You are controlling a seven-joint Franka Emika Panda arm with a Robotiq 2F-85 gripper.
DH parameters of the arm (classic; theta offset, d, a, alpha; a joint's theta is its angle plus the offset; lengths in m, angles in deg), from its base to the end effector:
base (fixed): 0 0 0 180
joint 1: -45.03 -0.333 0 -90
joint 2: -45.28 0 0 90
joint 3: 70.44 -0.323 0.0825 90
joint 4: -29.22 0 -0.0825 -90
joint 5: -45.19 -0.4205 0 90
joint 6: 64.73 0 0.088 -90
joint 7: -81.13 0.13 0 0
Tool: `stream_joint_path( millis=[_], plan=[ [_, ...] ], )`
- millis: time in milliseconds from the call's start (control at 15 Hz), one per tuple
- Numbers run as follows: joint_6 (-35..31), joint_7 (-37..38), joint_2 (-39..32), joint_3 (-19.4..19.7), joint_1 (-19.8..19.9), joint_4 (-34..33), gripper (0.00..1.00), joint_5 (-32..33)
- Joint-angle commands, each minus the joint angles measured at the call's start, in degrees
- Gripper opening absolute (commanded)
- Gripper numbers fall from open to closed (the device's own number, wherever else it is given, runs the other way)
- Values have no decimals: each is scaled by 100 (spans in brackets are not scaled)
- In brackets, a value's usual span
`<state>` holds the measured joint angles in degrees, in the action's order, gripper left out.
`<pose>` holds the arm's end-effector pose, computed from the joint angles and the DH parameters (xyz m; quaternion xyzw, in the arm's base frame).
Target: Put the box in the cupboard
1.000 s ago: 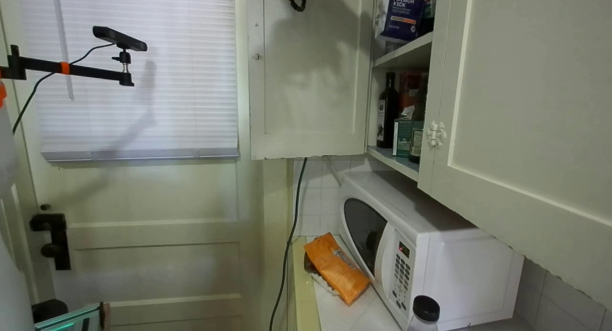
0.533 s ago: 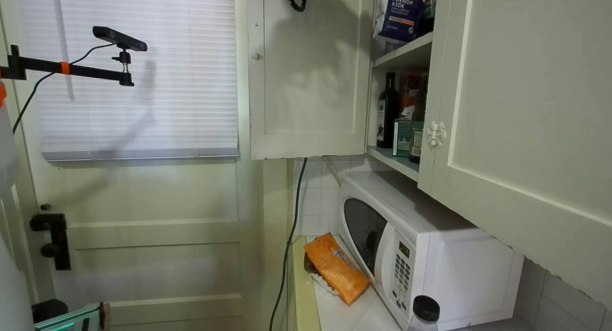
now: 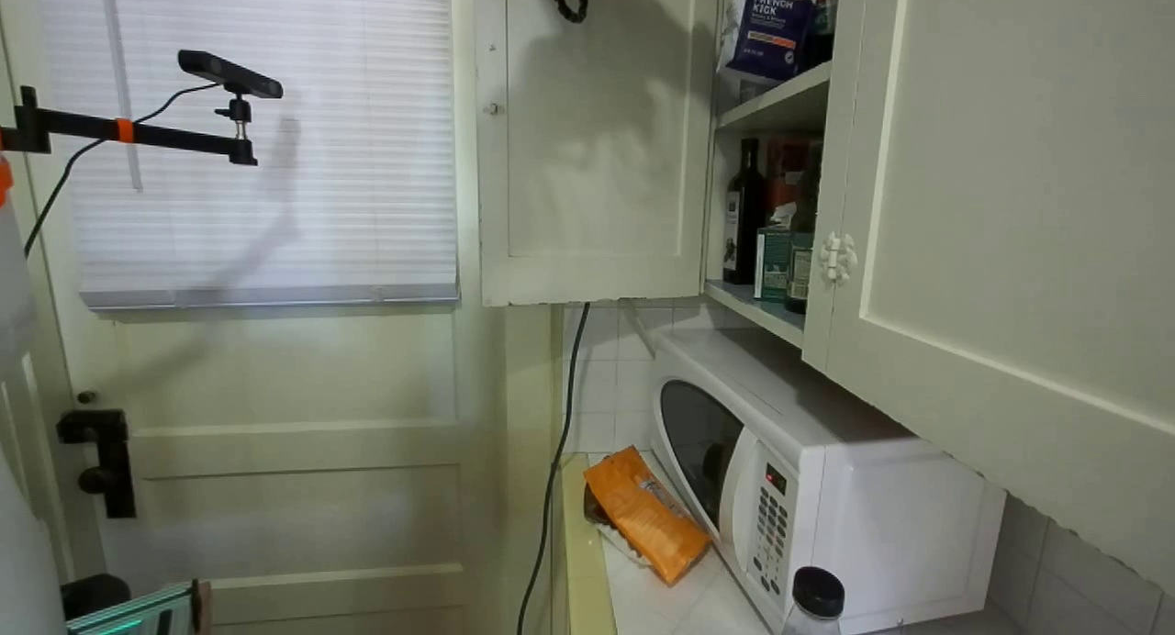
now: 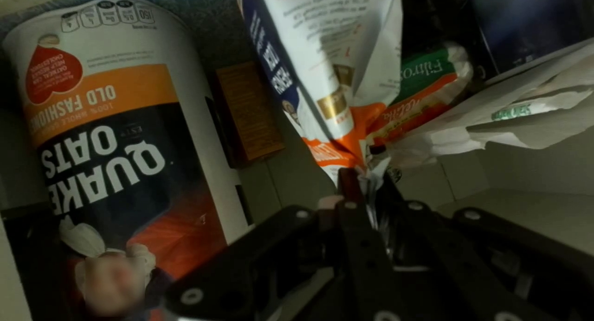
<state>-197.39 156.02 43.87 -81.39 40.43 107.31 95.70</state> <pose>0.6276 0.1434 0.8171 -0.7615 0.2990 -0.5750 0.0001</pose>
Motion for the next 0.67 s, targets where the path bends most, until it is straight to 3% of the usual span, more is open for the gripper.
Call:
stream_joint_path(
  millis=[0, 600],
  plan=[
    [0, 0, 0, 0, 0, 0, 3, 0],
    [-117, 453, -153, 228, 75, -61, 3, 940]
  ],
)
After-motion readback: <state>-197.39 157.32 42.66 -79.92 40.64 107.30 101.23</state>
